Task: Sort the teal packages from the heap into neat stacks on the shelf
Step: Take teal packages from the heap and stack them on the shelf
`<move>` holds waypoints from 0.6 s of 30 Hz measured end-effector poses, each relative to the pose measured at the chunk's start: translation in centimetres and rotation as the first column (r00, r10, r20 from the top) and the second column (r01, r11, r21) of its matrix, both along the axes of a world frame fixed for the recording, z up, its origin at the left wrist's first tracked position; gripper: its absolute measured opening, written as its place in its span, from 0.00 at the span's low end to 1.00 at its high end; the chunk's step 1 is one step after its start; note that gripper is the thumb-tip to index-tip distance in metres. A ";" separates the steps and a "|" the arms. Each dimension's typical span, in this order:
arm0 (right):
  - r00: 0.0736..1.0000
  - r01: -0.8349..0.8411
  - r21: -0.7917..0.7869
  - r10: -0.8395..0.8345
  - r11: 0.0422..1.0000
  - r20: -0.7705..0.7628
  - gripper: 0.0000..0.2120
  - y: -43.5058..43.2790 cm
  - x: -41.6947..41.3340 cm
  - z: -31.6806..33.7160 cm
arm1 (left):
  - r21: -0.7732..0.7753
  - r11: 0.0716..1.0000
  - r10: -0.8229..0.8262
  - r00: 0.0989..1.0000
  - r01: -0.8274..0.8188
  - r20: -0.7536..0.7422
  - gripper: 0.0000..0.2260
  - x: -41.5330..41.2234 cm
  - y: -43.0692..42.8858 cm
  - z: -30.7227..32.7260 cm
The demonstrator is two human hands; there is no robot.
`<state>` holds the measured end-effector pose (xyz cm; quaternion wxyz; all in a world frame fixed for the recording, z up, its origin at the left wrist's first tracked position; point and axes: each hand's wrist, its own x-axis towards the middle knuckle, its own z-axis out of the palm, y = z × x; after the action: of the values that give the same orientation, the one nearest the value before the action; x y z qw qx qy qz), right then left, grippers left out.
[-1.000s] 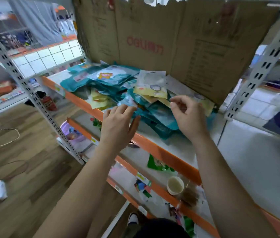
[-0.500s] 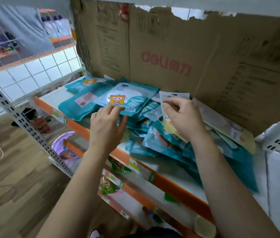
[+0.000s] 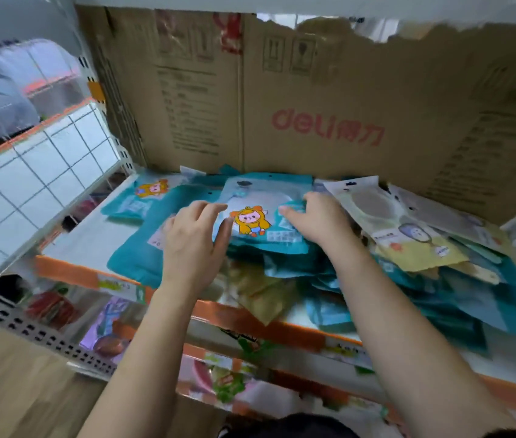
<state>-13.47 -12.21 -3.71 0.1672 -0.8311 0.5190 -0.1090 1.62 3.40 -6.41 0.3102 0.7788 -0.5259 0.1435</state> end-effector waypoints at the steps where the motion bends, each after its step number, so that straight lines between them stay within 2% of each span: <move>1: 0.998 0.027 -0.017 -0.027 1.000 -0.048 0.27 0.1 0.5 -0.2 | 0.007 1.000 -0.013 1.000 0.013 -0.009 0.17 0.6 0.2 -0.3; 4: 0.989 0.079 -0.009 -0.079 0.997 -0.128 0.40 0.2 2.0 -0.3 | 0.034 0.999 -0.033 0.998 0.035 -0.050 0.18 2.5 1.0 -1.0; 10: 0.982 0.184 0.196 -0.187 0.963 -0.005 0.40 -0.3 3.4 0.6 | 0.052 0.997 -0.045 0.992 0.052 -0.122 0.17 5.4 2.1 -1.8; 12: 0.956 0.238 0.263 -0.274 0.935 0.107 0.37 -0.5 3.2 0.6 | 0.064 0.997 -0.044 0.990 0.053 -0.130 0.15 6.0 2.4 -1.9; 13: 0.922 0.239 0.339 -0.322 0.910 0.215 0.34 -0.7 3.0 0.5 | 0.072 0.996 -0.044 0.990 0.054 -0.135 0.15 6.3 2.6 -1.9; 15: 0.799 0.167 0.516 -0.422 0.840 0.428 0.26 -0.6 2.4 0.1 | 0.089 0.995 -0.042 0.988 0.056 -0.152 0.13 6.6 2.8 -2.1; 18: 0.664 0.059 0.584 -0.469 0.810 0.583 0.09 0.3 1.3 0.0 | 0.106 0.991 -0.054 0.978 0.076 -0.200 0.13 6.7 3.2 -2.7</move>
<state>-12.14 -11.90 -3.74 0.5504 -0.5593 0.5437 -0.2976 8.36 6.65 -9.10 0.3208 0.7878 -0.5252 0.0254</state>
